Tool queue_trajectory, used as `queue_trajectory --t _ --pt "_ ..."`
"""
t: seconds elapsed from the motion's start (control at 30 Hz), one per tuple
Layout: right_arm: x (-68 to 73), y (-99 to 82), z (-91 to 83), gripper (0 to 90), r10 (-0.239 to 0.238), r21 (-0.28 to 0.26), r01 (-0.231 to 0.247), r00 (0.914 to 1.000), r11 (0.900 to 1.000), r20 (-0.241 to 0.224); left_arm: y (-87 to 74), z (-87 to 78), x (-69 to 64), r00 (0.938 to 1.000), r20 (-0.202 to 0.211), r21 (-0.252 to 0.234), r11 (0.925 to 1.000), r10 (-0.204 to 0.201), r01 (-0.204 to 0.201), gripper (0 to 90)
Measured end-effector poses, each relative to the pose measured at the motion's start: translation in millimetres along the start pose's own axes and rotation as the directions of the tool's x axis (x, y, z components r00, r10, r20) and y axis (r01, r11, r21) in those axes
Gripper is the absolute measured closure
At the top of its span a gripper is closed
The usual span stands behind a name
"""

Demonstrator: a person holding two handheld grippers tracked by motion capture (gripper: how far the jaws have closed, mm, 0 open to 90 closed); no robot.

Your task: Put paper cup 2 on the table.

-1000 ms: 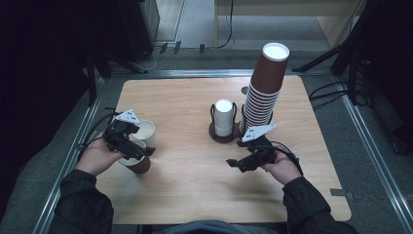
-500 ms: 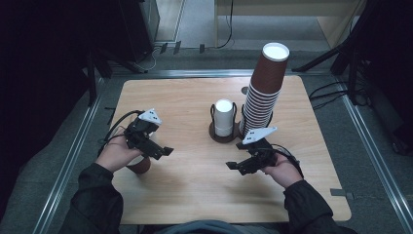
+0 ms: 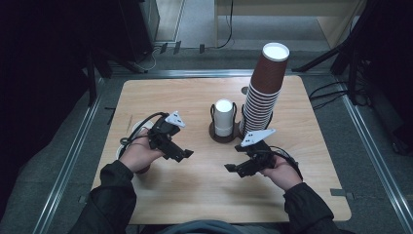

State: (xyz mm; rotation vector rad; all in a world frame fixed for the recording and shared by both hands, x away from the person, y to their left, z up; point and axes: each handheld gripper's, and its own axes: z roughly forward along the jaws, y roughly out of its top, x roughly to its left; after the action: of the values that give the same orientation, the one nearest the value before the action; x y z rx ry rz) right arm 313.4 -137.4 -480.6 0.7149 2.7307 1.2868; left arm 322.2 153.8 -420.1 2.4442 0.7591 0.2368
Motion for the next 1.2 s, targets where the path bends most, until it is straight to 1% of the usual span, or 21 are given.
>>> queue_trajectory --t 0.03,0.1,0.23,0.3,0.37,0.4,0.43,0.5,0.6,0.7,0.87,1.0,1.2 --pt "-0.2 -0.1 -0.1 18.8 0.001 -0.001 0.0 1.0 1.0 0.001 1.8 2.2 -2.5 1.0 -0.004 -0.005 1.0 0.004 -0.004 0.0" --pt "-0.6 -0.1 -0.6 18.8 0.0 -0.002 0.0 1.0 1.0 0.004 4.6 6.3 -6.3 1.0 0.002 -0.008 0.9999 0.007 -0.007 0.0" --pt "-1.7 -0.3 -0.8 18.8 -0.001 -0.001 0.001 1.0 1.0 0.005 8.3 13.9 -13.6 1.0 0.008 -0.034 0.9994 -0.001 0.002 0.0" --pt "-2.4 -0.3 -0.2 18.8 0.003 0.001 -0.003 1.0 1.0 0.008 9.8 17.3 -17.1 0.9999 0.001 -0.032 0.9994 0.013 -0.013 0.0" --pt "-2.9 -0.1 -0.1 18.8 0.005 0.001 -0.005 1.0 1.0 0.007 10.5 20.0 -21.2 0.9998 -0.005 -0.05 0.9985 0.02 -0.021 0.0" --pt "-3.4 0.0 -0.2 18.8 0.008 -0.001 -0.008 1.0 1.0 0.006 10.5 21.0 -22.9 0.9997 -0.003 -0.06 0.9979 0.023 -0.024 0.0" --pt "-3.9 0.0 -0.3 18.8 0.013 -0.004 -0.013 0.9999 0.9999 0.002 10.4 22.5 -24.4 0.9998 0.007 -0.068 0.9975 0.018 -0.018 0.0" --pt "-4.8 -0.1 -0.5 18.8 0.014 -0.002 -0.014 0.9999 0.9999 0.002 10.4 26.6 -26.9 0.9998 0.014 -0.067 0.9977 0.013 -0.012 0.0" --pt "-5.5 -0.4 -0.5 18.8 0.01 0.002 -0.01 0.9999 0.9999 0.006 9.7 33.1 -30.7 0.9998 0.013 -0.053 0.9985 0.015 -0.015 0.0" --pt "-5.9 -0.2 -1.4 18.8 0.005 -0.001 -0.005 1.0 1.0 0.007 9.3 35.8 -32.7 0.9997 0.009 -0.047 0.9986 0.024 -0.023 0.0" --pt "-6.5 -0.4 -1.9 18.8 0.003 0.0 -0.004 0.9999 1.0 0.015 8.3 36.9 -34.7 0.9998 0.013 -0.056 0.9983 0.018 -0.017 0.0" --pt "-6.5 -0.2 -2.2 18.8 0.0 0.002 0.0 0.9999 1.0 0.017 7.5 38.0 -36.7 0.9993 0.013 -0.065 0.9973 0.034 -0.034 0.0" --pt "-7.3 -0.2 -2.8 18.8 -0.004 0.0 0.004 0.9998 1.0 0.019 5.9 40.0 -35.2 0.9996 0.014 -0.061 0.9979 0.025 -0.024 0.0"
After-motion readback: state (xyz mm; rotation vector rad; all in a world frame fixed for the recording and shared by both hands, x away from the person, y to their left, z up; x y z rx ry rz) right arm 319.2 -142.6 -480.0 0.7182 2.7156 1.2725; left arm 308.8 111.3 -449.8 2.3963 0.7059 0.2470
